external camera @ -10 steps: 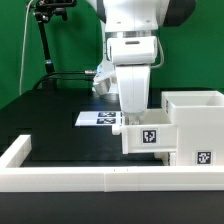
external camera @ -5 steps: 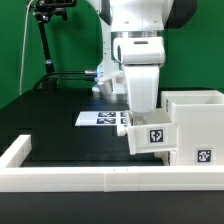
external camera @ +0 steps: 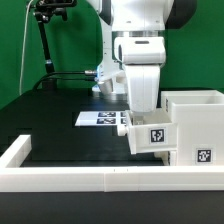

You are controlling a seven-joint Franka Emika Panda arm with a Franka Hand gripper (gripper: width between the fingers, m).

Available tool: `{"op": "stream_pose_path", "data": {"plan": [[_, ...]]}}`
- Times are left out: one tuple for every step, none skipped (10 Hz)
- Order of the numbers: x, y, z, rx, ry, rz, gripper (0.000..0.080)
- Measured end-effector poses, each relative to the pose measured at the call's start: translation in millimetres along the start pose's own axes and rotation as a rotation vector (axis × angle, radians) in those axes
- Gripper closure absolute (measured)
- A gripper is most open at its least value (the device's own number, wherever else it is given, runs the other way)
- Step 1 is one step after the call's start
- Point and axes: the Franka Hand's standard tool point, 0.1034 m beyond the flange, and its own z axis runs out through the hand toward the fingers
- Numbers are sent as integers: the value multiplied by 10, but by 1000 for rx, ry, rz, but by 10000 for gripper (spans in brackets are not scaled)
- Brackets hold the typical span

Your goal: Assemble drawer

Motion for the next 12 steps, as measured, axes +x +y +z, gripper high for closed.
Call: {"op": "stream_pose_path", "data": {"plan": [[0,-1,1,0,0,0,755],[-4,0,-5,0,0,1,677],[-13,8,-57,-1,-3,1,491],[-24,19,-137,0,-8,2,491],[-34,20,-224,11,-14,4,308],[-57,23,-333,25,-23,5,202],[-81,27,-402,31,-28,6,202],[-160,39,-513,44,-38,6,161],[-281,105,-684,46,-50,13,153],[-383,148,-764,33,-54,13,153],[-514,135,-761,35,-57,-5,153],[-637,70,-681,47,-54,-34,151]]}}
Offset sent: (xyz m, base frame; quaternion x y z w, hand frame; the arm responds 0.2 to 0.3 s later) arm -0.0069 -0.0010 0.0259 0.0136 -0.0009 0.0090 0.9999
